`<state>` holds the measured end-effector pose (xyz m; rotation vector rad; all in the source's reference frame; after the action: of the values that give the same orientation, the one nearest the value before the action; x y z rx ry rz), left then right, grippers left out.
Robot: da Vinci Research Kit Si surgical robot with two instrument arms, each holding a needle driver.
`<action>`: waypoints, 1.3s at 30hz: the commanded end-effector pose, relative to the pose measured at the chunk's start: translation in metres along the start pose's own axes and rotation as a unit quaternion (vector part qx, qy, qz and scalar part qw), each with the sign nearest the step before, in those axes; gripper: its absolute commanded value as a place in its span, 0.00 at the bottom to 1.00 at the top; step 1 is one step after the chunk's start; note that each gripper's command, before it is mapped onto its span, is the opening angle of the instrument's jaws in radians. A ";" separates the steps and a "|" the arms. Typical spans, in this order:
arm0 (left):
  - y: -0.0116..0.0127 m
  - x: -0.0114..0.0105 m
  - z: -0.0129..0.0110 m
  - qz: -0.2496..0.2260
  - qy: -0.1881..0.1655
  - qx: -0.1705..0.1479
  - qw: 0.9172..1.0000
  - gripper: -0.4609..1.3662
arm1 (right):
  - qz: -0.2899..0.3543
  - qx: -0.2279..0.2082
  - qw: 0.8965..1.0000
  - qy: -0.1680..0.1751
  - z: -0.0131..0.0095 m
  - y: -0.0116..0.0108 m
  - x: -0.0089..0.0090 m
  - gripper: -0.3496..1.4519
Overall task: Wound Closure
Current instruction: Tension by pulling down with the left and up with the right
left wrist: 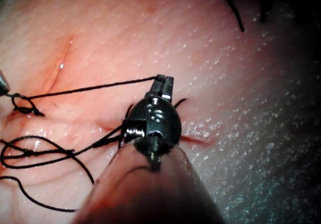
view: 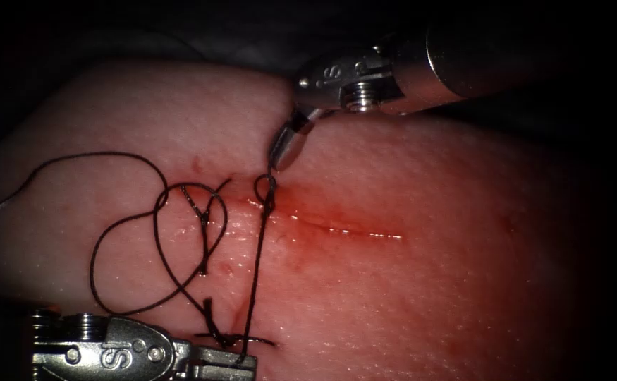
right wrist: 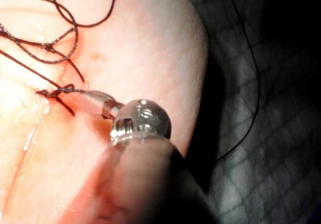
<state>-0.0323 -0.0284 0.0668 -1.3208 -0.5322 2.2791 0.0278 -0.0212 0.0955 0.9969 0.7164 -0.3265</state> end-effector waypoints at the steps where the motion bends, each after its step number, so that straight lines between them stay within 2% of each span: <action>1: 0.0005 0.0002 0.0000 0.002 0.001 -0.010 1.000 0.06 | 0.000 -0.005 1.000 0.000 0.0000 0.0001 0.0000 0.00; 9: 0.0036 0.0011 0.0001 0.017 0.004 -0.032 0.999 0.06 | 0.002 -0.045 0.999 0.000 0.0004 0.0005 -0.0003 0.00; 15: 0.0057 0.0006 0.0006 0.018 0.007 -0.056 0.998 0.06 | 0.018 -0.078 0.997 -0.010 0.0002 0.0010 -0.0006 0.00; 20: 0.0075 -0.0010 0.0012 0.020 0.007 -0.083 0.996 0.06 | 0.017 -0.092 0.996 -0.010 0.0002 0.0013 -0.0009 0.00; 29: 0.0098 -0.0047 0.0022 0.020 -0.032 -0.121 0.992 0.06 | 0.016 -0.125 0.992 -0.030 0.0013 0.0025 -0.0020 0.00; 39: 0.0105 -0.0057 0.0027 0.019 -0.036 -0.134 0.990 0.06 | 0.013 -0.176 0.984 -0.035 0.0014 0.0028 -0.0020 0.00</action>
<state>-0.0342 -0.0405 0.0665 -1.3783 -0.8560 2.3580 0.0284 -0.0211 0.0991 0.6559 0.6690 -0.2021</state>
